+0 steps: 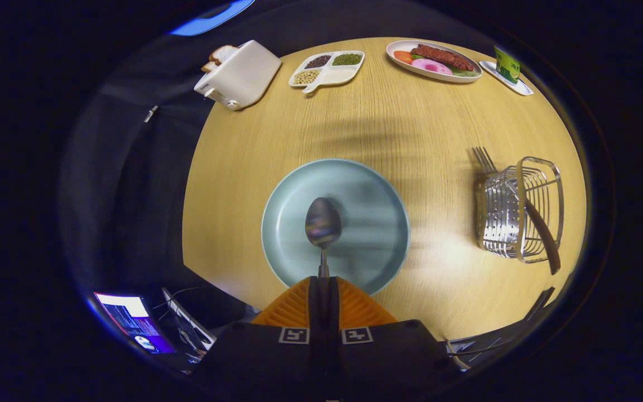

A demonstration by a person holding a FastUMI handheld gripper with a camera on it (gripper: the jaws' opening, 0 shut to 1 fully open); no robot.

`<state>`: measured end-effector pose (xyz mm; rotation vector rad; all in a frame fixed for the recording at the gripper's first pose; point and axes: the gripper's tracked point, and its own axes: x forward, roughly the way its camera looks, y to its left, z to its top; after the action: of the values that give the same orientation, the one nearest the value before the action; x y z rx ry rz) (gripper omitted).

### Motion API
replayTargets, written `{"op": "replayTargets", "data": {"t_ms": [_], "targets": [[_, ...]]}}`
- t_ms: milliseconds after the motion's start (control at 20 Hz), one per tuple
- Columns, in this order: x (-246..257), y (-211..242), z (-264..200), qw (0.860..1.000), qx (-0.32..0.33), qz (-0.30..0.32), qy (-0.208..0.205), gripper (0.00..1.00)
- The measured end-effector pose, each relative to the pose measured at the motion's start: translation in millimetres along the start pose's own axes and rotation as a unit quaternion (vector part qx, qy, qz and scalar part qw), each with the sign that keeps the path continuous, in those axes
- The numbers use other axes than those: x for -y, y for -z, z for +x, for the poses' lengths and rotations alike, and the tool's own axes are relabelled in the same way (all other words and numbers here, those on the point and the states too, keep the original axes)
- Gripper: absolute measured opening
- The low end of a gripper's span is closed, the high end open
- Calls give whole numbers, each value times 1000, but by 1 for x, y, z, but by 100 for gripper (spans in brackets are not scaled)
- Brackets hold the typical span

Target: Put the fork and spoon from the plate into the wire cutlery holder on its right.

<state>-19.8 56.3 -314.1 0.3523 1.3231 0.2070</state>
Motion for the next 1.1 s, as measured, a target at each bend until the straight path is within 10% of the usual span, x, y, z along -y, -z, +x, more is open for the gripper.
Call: {"op": "replayTargets", "data": {"t_ms": [500, 1100], "targets": [[93, -26, -125, 999, 9, -3, 43, 6], [178, -34, -115, 994, -65, 21, 82, 6]]}}
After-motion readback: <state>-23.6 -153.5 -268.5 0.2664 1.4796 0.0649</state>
